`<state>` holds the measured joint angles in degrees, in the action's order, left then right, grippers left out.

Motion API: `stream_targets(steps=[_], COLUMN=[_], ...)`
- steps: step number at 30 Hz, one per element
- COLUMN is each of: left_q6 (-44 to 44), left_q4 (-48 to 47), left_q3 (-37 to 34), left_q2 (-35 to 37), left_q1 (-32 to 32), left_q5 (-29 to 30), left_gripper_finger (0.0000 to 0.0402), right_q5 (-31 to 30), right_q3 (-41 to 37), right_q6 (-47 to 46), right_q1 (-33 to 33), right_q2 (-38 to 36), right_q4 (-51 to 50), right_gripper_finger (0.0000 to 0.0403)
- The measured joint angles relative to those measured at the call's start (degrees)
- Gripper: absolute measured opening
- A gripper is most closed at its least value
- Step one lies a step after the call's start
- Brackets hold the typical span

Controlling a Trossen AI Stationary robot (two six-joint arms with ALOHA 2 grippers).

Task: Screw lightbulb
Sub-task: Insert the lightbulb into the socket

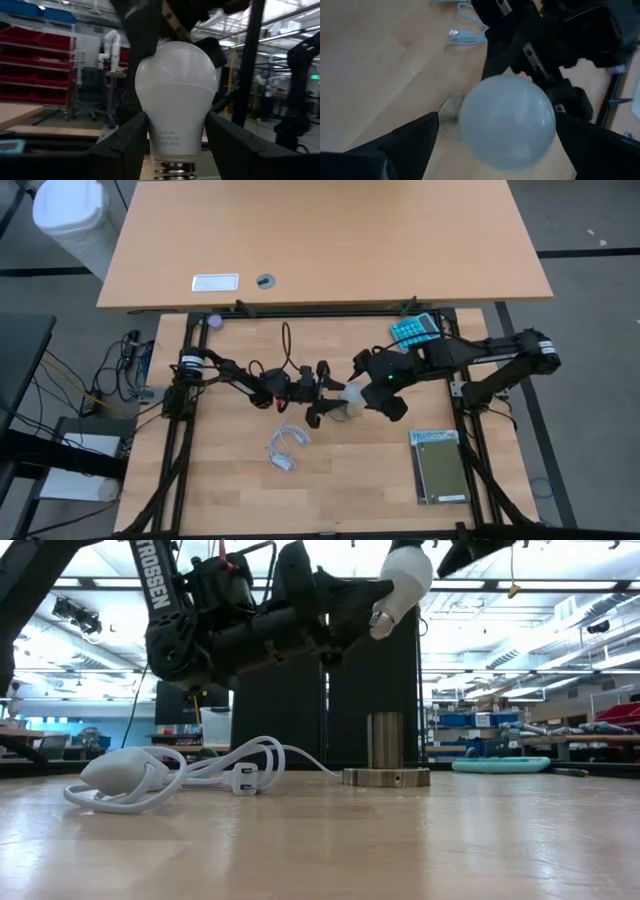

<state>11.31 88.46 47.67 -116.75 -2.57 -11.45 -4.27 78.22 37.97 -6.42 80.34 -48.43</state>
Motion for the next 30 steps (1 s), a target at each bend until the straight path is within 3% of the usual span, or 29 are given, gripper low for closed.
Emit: stream_targets(steps=[10, 24, 30], left_q6=[2.4, 1.7, 1.1], left_q4=[-2.9, -5.2, -5.3], left_q3=[0.3, 0.1, 0.0], left_q2=[0.0, 0.0, 0.0], left_q1=[-0.1, -0.1, -0.1], left_q5=[-0.3, -0.5, -0.2], left_gripper_finger=[0.0202, 0.0202, 0.0202], right_q5=[-0.7, 0.9, 1.3], right_q3=[0.0, 0.0, 0.0], right_q6=[2.1, 2.2, 2.1], right_q1=[0.2, 1.0, 1.0], right_q2=[5.7, 7.7, 7.6], right_q4=[1.0, 1.4, 1.3], right_gripper_finger=[0.0369, 0.0270, 0.0268])
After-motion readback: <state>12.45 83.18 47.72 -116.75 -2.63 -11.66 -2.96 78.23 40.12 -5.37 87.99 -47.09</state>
